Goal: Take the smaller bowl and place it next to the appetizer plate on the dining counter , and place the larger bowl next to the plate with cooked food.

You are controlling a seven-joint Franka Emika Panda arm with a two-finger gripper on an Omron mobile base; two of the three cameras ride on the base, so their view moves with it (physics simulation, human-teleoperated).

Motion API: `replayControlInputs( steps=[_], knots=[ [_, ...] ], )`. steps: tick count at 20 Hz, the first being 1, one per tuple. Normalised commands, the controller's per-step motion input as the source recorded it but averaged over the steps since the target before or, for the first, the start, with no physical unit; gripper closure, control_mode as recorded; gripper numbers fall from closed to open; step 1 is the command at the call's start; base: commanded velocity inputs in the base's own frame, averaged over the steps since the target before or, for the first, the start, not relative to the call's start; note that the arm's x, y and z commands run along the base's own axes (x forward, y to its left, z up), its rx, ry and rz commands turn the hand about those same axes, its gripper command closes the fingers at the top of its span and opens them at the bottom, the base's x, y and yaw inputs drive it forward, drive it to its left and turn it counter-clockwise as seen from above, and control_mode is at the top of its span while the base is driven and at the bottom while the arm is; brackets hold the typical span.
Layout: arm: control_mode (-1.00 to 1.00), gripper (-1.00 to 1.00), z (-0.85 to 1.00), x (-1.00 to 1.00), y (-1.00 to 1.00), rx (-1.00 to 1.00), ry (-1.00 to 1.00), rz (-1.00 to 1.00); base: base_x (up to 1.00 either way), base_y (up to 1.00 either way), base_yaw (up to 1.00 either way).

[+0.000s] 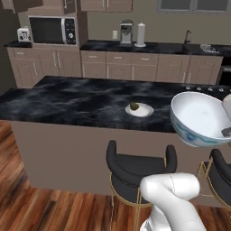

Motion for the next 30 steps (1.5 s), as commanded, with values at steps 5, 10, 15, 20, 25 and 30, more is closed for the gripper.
replayControlInputs(
  steps=[5,10,15,20,25,30],
  knots=[
    [1.0,1.0,0.0,0.0,0.0,0.0,0.0,0.0,0.94,-0.4,0.22],
    [-1.0,1.0,-0.04,0.69,-0.59,-0.02,0.21,-0.02,0.17,-0.1,0.0],
    [-1.0,1.0,-0.25,1.0,-0.68,-0.08,0.1,-0.09,0.0,0.0,0.0],
    [-1.0,1.0,-0.41,0.97,-0.77,0.0,0.0,0.02,0.0,0.0,0.0],
    [-1.0,1.0,-0.18,0.99,-0.43,0.0,0.01,0.0,0.0,0.0,0.0],
    [-1.0,1.0,-0.27,0.93,-0.13,-0.07,0.13,-0.01,0.0,0.0,0.0]
  ],
)
